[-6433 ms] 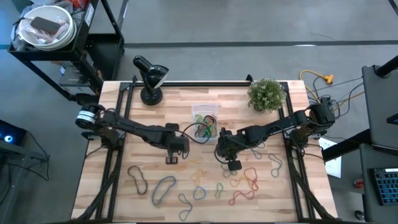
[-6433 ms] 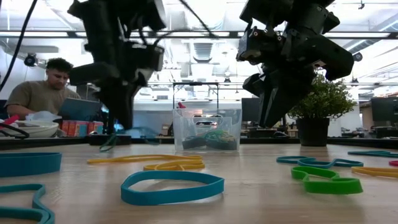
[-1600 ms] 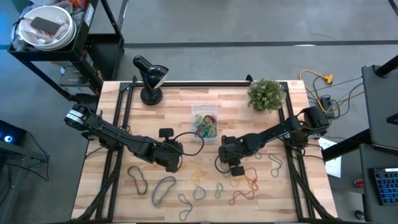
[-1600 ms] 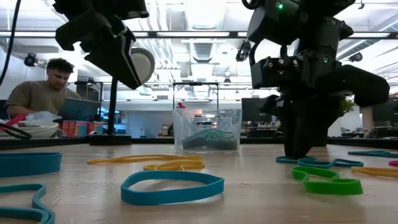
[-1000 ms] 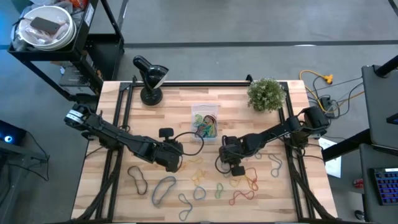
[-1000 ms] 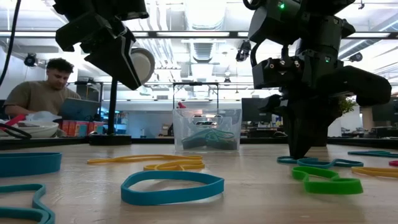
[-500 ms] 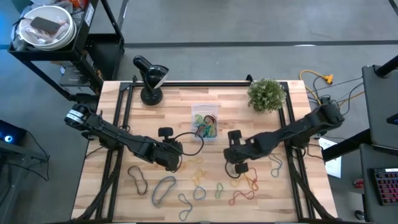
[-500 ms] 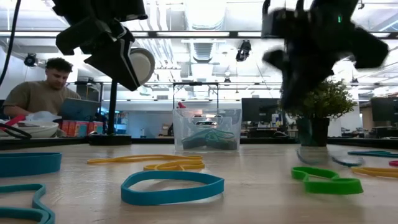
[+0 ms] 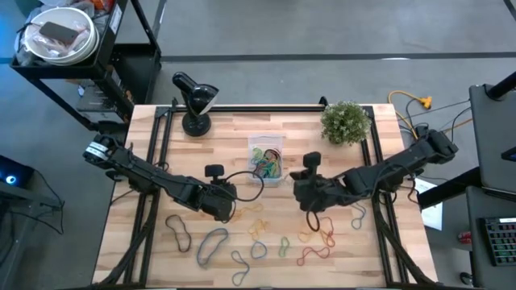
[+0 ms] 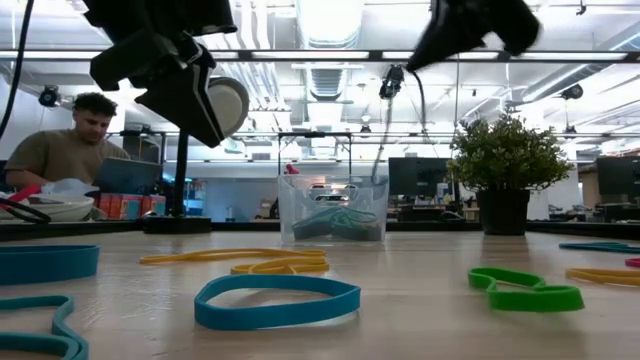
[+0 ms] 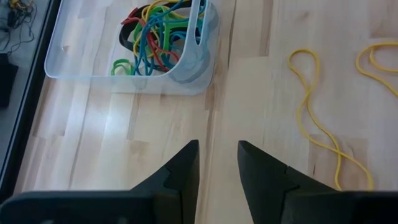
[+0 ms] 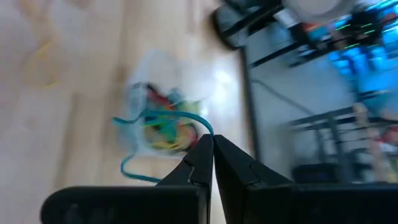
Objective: Pick and place rubber bands into bin
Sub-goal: Put blue rubberband into the transparent bin
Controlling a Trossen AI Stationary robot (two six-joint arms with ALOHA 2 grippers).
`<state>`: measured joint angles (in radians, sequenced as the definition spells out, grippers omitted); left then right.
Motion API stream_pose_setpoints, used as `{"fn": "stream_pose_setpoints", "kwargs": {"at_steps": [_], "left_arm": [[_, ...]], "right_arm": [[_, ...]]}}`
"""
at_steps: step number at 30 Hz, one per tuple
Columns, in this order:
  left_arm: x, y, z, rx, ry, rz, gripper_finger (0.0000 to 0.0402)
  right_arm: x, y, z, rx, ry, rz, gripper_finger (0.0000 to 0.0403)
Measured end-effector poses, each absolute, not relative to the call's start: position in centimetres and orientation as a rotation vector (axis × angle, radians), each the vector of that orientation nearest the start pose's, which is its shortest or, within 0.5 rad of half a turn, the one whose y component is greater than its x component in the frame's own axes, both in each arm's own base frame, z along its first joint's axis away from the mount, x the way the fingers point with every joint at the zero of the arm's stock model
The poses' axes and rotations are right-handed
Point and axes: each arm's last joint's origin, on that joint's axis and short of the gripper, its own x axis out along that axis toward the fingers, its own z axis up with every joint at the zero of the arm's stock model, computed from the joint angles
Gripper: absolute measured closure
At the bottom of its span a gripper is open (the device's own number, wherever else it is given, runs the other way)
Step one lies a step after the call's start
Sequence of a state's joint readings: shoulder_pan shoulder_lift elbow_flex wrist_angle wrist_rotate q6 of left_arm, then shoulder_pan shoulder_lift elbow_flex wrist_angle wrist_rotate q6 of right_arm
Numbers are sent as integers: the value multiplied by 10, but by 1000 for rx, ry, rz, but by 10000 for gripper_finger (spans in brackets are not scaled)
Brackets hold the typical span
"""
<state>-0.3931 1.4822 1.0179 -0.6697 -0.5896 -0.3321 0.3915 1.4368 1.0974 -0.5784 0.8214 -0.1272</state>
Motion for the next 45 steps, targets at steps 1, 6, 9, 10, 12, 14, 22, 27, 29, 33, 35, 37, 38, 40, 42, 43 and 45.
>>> {"fn": "stream_pose_setpoints", "kwargs": {"at_steps": [1,6,9,10,12,14,22,27,29,33,35,37,38,40,42,43,45], "left_arm": [[266,-93,227,234,949,336,308],[265,-92,225,236,952,339,308],[265,-92,224,238,956,339,308],[265,-92,224,238,955,339,308],[265,-92,224,239,958,339,308],[264,-92,224,240,960,339,308],[264,-92,224,245,969,340,308],[263,-92,223,248,974,340,308],[263,-92,223,248,975,339,308],[263,-92,223,248,975,339,308],[263,-92,223,248,975,339,308],[263,-92,223,247,974,339,308],[263,-92,223,247,974,339,308],[263,-92,223,247,974,339,308],[263,-92,223,247,974,339,308],[263,-92,223,247,974,339,308],[263,-92,223,247,974,339,308]], "right_arm": [[277,89,274,-668,781,-370,395],[290,78,288,-703,724,-414,395],[297,67,294,-710,697,-447,395],[299,64,295,-712,694,-456,395],[302,56,297,-704,684,-469,395],[305,48,298,-684,674,-466,395],[312,20,294,-611,661,-445,395],[314,6,285,-572,643,-415,395],[314,1,281,-550,642,-397,395],[316,-7,272,-523,624,-398,395],[318,-9,266,-527,632,-395,394],[322,-10,259,-532,636,-373,394],[324,-11,255,-537,646,-356,394],[331,-14,246,-536,654,-335,394],[337,-17,236,-540,676,-334,394],[339,-19,231,-542,690,-335,394],[345,-23,222,-542,717,-337,394]]}}
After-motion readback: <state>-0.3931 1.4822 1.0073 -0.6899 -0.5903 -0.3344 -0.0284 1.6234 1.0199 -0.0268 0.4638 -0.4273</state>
